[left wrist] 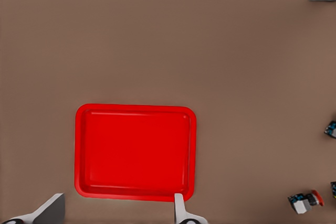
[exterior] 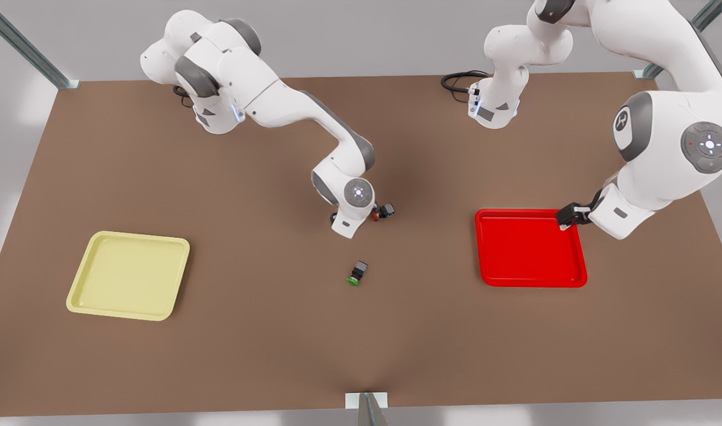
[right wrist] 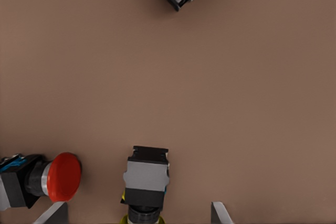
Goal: Place the switches on the corresponding trays according to their colors
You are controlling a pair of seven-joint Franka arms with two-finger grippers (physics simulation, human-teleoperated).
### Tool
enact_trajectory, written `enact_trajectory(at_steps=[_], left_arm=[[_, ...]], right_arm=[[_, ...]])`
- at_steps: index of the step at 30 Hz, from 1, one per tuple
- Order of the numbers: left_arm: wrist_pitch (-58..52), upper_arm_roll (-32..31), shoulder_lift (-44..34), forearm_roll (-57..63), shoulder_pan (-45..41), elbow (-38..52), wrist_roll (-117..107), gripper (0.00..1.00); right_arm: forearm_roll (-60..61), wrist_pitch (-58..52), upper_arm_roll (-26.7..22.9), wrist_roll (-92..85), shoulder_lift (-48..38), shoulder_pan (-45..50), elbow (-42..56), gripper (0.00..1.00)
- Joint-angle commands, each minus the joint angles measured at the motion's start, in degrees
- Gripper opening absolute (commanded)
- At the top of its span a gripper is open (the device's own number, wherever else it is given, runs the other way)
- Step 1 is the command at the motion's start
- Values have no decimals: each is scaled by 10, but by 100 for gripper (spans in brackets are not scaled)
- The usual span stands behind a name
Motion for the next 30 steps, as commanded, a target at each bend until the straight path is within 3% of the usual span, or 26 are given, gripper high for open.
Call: enact_trajectory(at_steps=[1,18,19,20,30], left_arm=[[0,1,0,2,0,1,-1,100],[7,1,18,2,-4,1,-1,100],[6,1,18,2,-3,1,-1,100],[7,1,18,2,-4,1,-1,100],[6,1,23,2,-5,0,-1,100]], right_arm=[[0,5,0,4,0,0,-1,100],[1,53,1,7,30,-1,-22,100],[1,53,1,6,31,-1,-20,76],[1,53,1,6,33,-2,-19,59],[1,59,1,7,41,-2,-16,54]])
